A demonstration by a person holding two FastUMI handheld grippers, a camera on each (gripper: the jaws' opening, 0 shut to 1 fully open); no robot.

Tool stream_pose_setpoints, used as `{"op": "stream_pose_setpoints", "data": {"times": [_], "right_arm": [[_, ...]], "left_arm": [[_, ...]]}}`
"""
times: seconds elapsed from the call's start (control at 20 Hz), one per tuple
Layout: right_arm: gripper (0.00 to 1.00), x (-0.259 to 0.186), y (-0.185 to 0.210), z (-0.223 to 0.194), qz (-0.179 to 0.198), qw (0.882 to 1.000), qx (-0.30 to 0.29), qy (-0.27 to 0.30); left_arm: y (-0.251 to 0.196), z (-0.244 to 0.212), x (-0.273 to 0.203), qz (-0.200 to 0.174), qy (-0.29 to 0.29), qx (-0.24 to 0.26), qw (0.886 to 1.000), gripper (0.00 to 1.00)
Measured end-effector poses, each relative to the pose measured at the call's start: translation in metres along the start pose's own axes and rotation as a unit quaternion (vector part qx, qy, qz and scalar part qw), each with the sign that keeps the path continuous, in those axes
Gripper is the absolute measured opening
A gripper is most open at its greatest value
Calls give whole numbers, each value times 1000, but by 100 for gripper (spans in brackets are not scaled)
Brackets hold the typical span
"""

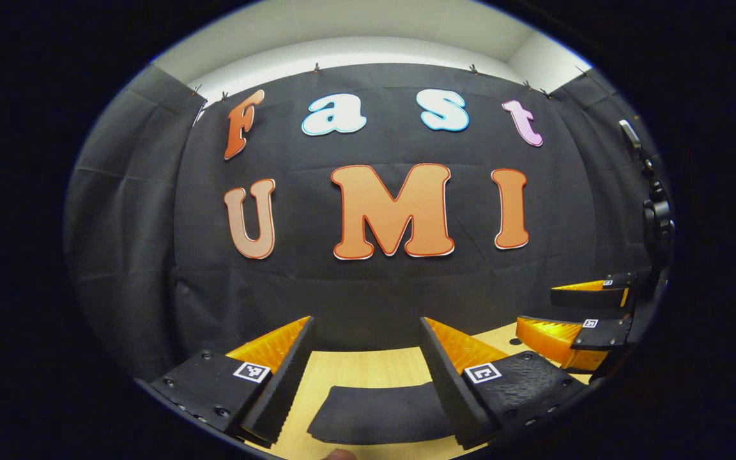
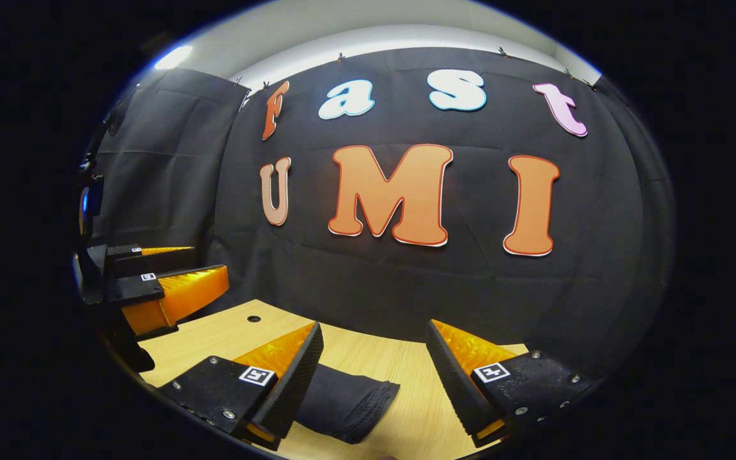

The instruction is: Grasp the waist and the cuffs of the jeans and fold them to make the two legs overlap; first hold the waist and fold one-third of the jeans toward the cuffs, then hold the cuffs and fold the remaining one-third in the same direction to finish folding.

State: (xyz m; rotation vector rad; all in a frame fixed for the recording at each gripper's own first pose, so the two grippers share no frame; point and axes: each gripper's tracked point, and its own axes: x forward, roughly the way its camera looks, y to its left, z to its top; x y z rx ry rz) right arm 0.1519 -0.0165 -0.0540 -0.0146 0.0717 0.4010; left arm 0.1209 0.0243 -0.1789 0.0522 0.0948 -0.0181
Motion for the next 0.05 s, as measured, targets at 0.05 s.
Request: {"op": "stream_pose_setpoints", "data": {"times": [0.05], "right_arm": [[98,0,-2,0,-1,1000,4,0]], "left_arm": [[-1,-2,2,4,4,-8,1000,94]]}}
